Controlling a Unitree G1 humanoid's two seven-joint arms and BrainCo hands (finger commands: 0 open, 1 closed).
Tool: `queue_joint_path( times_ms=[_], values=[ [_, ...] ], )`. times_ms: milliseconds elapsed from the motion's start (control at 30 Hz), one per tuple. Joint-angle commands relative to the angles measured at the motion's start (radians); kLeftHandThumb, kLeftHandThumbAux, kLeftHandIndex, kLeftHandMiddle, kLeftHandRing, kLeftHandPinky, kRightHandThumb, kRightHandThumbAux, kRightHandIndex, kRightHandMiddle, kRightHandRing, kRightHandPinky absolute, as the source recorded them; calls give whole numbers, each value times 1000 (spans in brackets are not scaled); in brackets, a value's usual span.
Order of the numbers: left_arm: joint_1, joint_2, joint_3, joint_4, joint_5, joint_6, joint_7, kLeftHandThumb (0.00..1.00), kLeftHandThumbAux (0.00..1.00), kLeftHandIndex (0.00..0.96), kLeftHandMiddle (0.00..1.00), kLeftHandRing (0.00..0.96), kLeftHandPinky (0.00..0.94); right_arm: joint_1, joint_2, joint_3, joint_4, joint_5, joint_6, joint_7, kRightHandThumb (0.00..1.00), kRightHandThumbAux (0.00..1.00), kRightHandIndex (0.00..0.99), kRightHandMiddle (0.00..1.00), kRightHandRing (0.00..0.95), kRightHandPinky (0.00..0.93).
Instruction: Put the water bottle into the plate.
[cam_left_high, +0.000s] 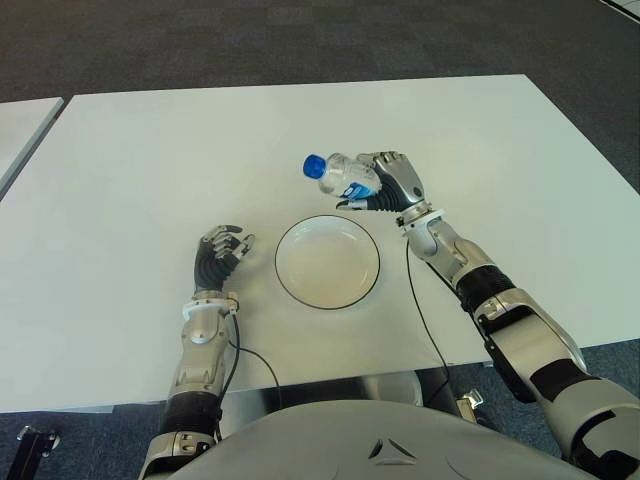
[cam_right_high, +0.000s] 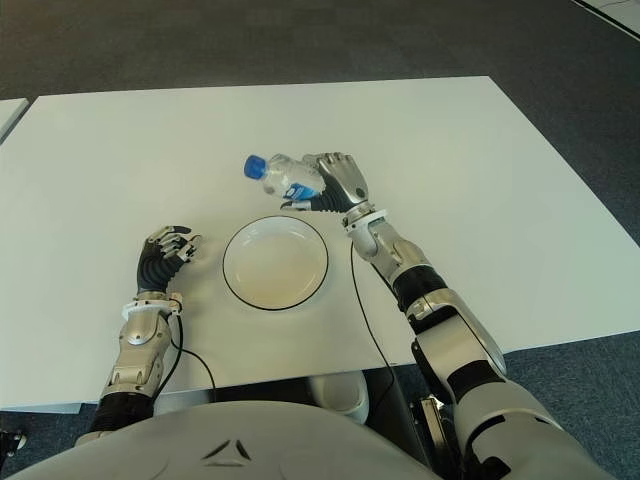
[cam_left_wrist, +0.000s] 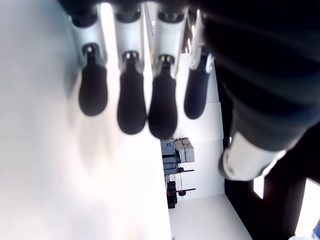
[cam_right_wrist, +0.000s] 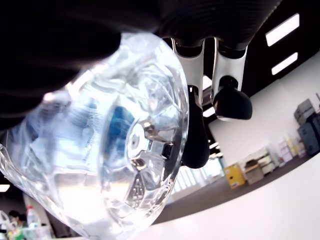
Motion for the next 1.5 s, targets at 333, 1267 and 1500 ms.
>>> queue_joint_path(
  times_ms=[333,1267,1500],
  values=[
    [12,-5,-1,21,5,20,1,703,714,433,665,648,633,32,-14,109,-8,-147,-177,-82,703,726,438,859,857,872],
    [22,-5,5,9,9,23,3,703,714,433,673,660,642,-33,17,319,70,-322,-44,202,702,725,438,874,877,873],
    [24,-5,6,8,4,21,-3,703,714,433,675,662,648,-15,27,290,76,-256,-45,244,692,727,430,721,718,693]
  ],
)
